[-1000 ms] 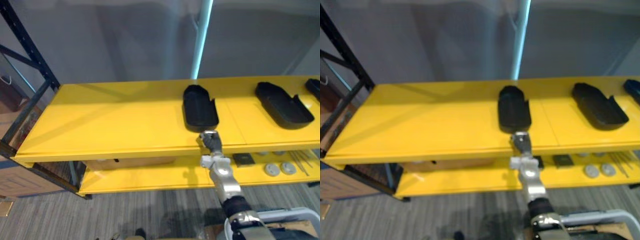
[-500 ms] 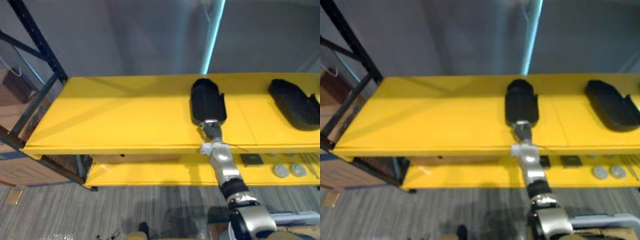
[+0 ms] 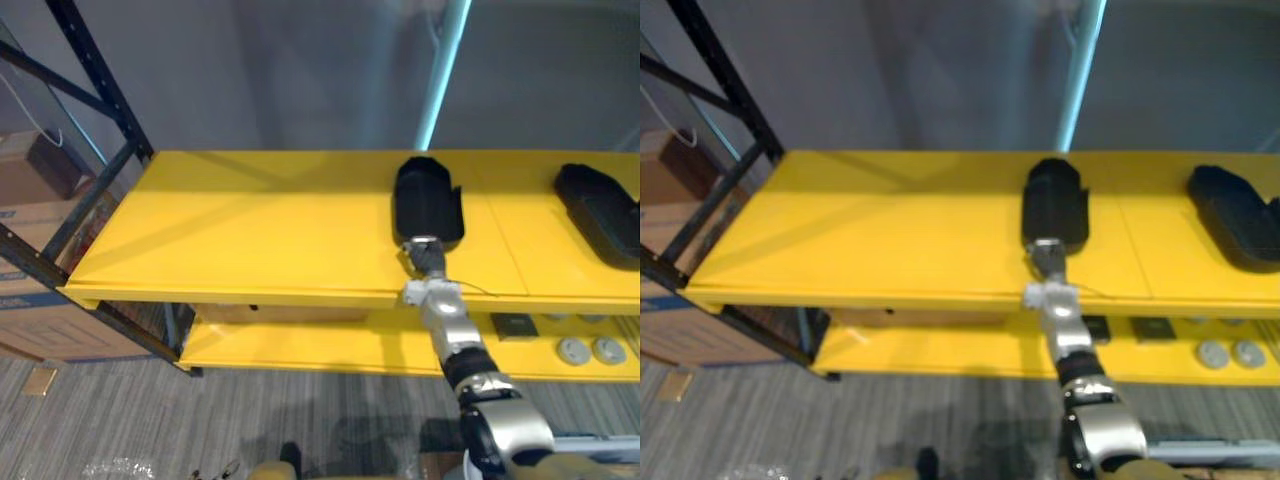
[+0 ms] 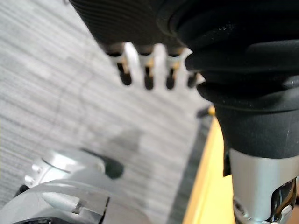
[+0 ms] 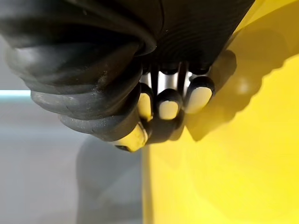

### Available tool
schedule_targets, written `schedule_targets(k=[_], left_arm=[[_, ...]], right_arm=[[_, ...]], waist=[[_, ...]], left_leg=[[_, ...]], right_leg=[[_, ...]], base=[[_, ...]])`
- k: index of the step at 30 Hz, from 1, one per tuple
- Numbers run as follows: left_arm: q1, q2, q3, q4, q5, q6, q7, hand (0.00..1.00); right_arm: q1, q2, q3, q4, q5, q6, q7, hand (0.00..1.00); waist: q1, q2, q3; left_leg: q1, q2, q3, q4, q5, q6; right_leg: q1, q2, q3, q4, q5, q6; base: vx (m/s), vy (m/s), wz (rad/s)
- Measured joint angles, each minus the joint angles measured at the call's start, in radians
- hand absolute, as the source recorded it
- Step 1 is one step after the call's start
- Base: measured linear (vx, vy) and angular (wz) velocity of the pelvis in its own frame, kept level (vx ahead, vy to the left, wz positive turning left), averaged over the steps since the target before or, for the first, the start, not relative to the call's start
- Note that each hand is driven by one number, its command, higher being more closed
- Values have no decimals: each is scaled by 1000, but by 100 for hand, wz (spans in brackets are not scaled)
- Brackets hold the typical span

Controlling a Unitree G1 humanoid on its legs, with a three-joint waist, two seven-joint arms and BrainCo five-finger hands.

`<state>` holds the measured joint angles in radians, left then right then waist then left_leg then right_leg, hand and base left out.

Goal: Walk over and take plastic housings, then place them on the shelf

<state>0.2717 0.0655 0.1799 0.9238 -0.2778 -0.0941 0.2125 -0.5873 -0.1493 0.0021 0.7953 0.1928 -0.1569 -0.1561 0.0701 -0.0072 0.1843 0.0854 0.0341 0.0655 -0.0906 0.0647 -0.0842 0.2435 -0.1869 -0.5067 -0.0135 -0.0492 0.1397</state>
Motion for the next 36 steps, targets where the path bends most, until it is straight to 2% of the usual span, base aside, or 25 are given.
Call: schedule_targets(k=[3, 5, 7, 9, 11, 12, 15, 18, 23, 31, 36], left_arm=[[-3, 1, 8, 0, 0, 0, 0, 0], [-9, 1, 8, 0, 0, 0, 0, 0], [-10, 1, 12, -1, 0, 0, 1, 0], [-10, 0, 15, -1, 0, -1, 2, 0], [-9, -3, 21, -1, 0, -3, 3, 0], [-10, -6, 26, -1, 0, -12, 3, 0], [-10, -14, 38, -1, 0, -37, 4, 0], [-3, -14, 43, 2, 0, -40, 5, 0], [1, -14, 45, 10, 0, -41, 5, 0], [-13, -14, 63, 38, 0, -41, 9, 0], [-13, -15, 63, 38, 0, -39, 12, 0]], right_arm=[[3, 1, 0, -13, -1, -4, -10, 100], [46, 6, 1, -89, -15, -5, -23, 100], [110, 22, 7, -210, -36, -8, -33, 100], [198, 37, 35, -406, -83, -8, -56, 100], [234, 42, 80, -532, -93, -8, -57, 100], [244, 45, 103, -581, -100, -8, -56, 0], [255, 47, 137, -621, -107, -13, -34, 0], [269, 46, 177, -626, -77, -14, 18, 0], [259, 47, 260, -615, -48, -18, 56, 0], [92, 86, 317, -332, -21, -11, 67, 0], [-33, 126, 316, -140, -54, 23, 15, 0]], waist=[[-1, -7, 4], [1, -7, 4], [-3, -7, 5], [-11, -8, 5], [-31, -9, 5], [-33, -13, 7], [-32, -20, 5], [-30, -20, 5], [-24, -23, 3], [14, -33, -6], [35, -35, -7]], left_leg=[[-1, -1, 6, 0, -1, 0], [-4, 0, 17, 0, -2, -1], [-9, 2, 31, 0, -2, -1], [-9, 4, 53, 0, -2, -1], [-8, 6, 60, 0, -2, -1], [2, 8, 73, 0, -2, -1], [10, 13, 95, 0, -3, -2], [17, 14, 105, 0, -8, 3], [17, 11, 107, 0, -16, 5], [0, -6, 77, 0, -10, 10], [0, -13, 39, 0, -9, 10]], right_leg=[[-3, -1, 10, -2, 1, 2], [-9, -1, 17, -3, 2, 2], [-18, -1, 28, -3, 3, 3], [-29, -1, 46, 0, 4, 4], [-32, -1, 52, 2, 4, 4], [-31, 0, 65, 4, 4, 4], [-31, 1, 76, 8, 4, 3], [-32, 1, 87, 14, 3, 3], [-33, -1, 92, 17, -2, -4], [-33, -2, 56, 13, 2, 1], [-11, -3, 14, 13, 1, -2]], base=[[10, 2, -4], [24, 4, -11], [32, -1, -12], [38, -1, -17], [24, -5, -18], [3, -4, -24], [-29, -3, -14], [-53, 13, -7], [-25, 11, -3], [34, -4, 12], [26, -7, 20]])
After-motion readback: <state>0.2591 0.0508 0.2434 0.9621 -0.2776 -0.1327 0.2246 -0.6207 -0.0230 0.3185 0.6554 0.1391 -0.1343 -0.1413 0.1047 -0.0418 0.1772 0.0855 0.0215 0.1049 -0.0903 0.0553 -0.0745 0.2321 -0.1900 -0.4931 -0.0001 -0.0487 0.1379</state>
